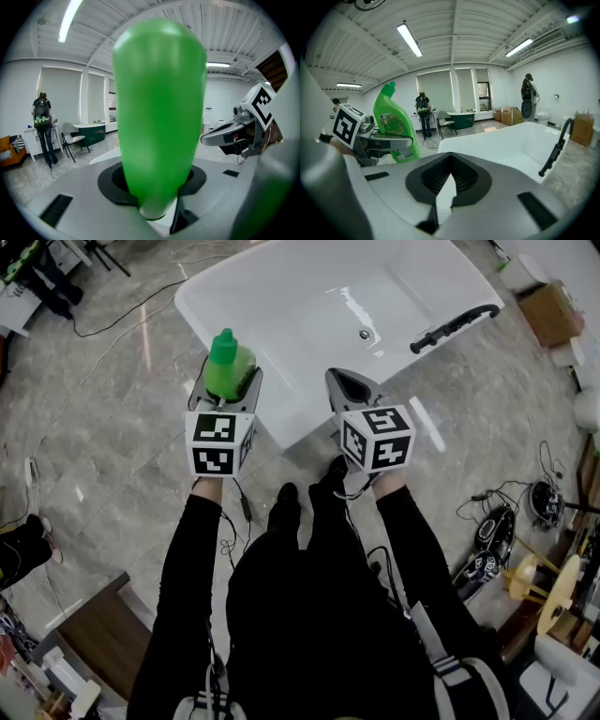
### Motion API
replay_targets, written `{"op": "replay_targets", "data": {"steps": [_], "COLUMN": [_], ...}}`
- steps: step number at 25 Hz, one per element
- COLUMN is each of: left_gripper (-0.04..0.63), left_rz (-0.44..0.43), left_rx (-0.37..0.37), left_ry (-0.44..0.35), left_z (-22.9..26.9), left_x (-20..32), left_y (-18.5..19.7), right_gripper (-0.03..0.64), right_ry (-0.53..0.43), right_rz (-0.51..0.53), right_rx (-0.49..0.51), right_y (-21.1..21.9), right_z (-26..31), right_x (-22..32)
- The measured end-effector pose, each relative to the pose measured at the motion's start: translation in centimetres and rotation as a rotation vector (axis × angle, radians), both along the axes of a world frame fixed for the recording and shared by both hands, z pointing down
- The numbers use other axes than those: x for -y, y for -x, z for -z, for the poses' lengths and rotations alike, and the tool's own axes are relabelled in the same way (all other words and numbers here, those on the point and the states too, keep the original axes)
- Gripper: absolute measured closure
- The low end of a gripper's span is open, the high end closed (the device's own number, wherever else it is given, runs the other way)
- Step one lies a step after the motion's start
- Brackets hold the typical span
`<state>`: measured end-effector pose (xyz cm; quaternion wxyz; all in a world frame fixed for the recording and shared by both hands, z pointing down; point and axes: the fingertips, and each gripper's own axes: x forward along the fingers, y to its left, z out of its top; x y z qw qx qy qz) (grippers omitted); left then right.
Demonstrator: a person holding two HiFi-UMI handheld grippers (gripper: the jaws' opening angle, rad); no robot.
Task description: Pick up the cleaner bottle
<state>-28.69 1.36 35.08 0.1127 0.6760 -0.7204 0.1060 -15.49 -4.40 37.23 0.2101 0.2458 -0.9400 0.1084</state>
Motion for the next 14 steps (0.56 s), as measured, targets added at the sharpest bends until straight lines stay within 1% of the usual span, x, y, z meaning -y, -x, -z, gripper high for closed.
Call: {"op": "replay_targets", "data": {"steps": [6, 14], "left_gripper": [0.405, 0.405], "left_rz": [-0.013, -0.016], "left_rx": [0.003, -0.004], "left_ry": [-0.001, 0.002], "left_z": [0.18, 0.31], "left_x": [0.03, -0.39], "left_y": [-0.47, -0.86], "right_gripper": [0.615, 0.615], "right_ry": [-0.018, -0.013], "right_rz": [0.008, -0.007], "right_rx": [-0.004, -0.005], "right_y": [0.02, -0.56], "right_z": [0.26, 0.44], "right_x": [-0.42, -0.73]}}
